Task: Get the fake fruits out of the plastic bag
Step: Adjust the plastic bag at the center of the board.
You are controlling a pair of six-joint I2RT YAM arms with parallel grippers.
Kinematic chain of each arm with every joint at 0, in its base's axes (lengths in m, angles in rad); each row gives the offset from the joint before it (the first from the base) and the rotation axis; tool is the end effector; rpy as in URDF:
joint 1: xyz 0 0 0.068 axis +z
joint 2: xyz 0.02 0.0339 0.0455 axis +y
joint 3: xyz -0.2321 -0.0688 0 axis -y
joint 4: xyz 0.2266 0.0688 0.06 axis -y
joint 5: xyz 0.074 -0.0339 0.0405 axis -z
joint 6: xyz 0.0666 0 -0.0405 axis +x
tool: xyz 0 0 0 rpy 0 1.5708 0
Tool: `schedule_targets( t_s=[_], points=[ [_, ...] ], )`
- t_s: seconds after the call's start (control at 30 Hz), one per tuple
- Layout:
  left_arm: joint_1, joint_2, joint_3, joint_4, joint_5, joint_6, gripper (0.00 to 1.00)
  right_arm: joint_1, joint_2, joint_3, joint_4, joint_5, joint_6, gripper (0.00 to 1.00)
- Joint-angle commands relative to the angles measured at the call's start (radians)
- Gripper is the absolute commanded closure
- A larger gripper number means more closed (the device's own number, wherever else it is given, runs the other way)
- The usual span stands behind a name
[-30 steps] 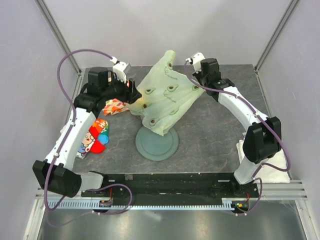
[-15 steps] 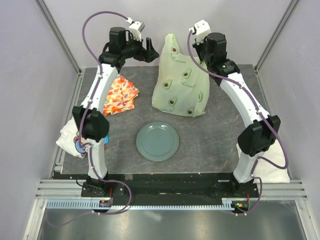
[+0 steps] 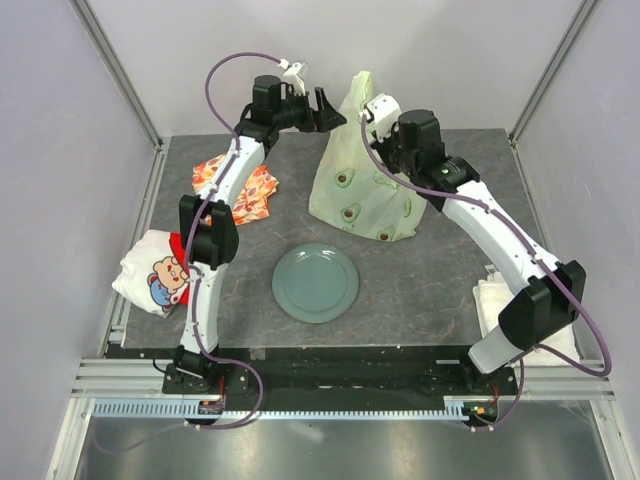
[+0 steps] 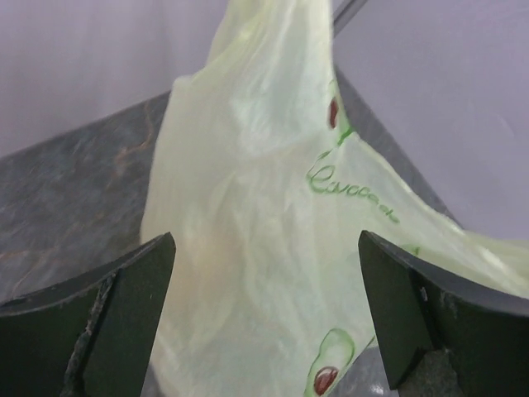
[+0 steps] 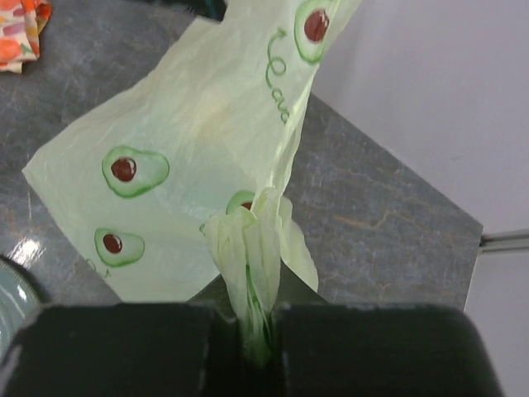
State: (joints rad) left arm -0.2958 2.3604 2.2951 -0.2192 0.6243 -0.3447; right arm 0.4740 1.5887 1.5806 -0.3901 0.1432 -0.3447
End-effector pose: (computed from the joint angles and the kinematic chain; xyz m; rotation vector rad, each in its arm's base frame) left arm 0.5030 -0.1940 0.2861 0.4066 1.8814 -1.0144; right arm 0.3426 0.1651 0.3495 -0.6955 1.8379 -0.0563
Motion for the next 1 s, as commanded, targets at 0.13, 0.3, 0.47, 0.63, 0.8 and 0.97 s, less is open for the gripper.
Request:
schedule_targets(
  t_s=[0.13, 0.3, 0.47, 0.63, 0.8, 0.97],
  points=[
    [-0.080, 0.077, 0.139, 0.250, -0.084, 0.038, 0.01, -0.003, -0.121, -0.093, -0.101, 0.002, 0.085, 0.99],
    [-0.138, 0.167, 0.233, 0.296, -0.234, 0.148, 0.02, -0.003, -0.138, -0.096, -0.150, -0.014, 0.119, 0.99],
    [-0.174, 0.175, 0.237, 0.342, -0.265, 0.193, 0.81, -0.009, -0.127, -0.087, -0.159, 0.009, 0.116, 0.99],
    [-0.155, 0.134, 0.231, 0.342, -0.330, 0.260, 0.98, -0.096, -0.073, -0.053, -0.058, 0.126, 0.141, 1.00],
    [-0.103, 0.067, 0.234, 0.402, -0.285, 0.337, 0.98, -0.228, 0.247, 0.328, -0.016, 0.233, 0.139, 1.00],
    [-0.115, 0.132, 0.397, 0.435, -0.313, 0.522, 0.98, -0.291, 0.540, 0.807, -0.013, 0.254, 0.141, 1.00]
  ],
)
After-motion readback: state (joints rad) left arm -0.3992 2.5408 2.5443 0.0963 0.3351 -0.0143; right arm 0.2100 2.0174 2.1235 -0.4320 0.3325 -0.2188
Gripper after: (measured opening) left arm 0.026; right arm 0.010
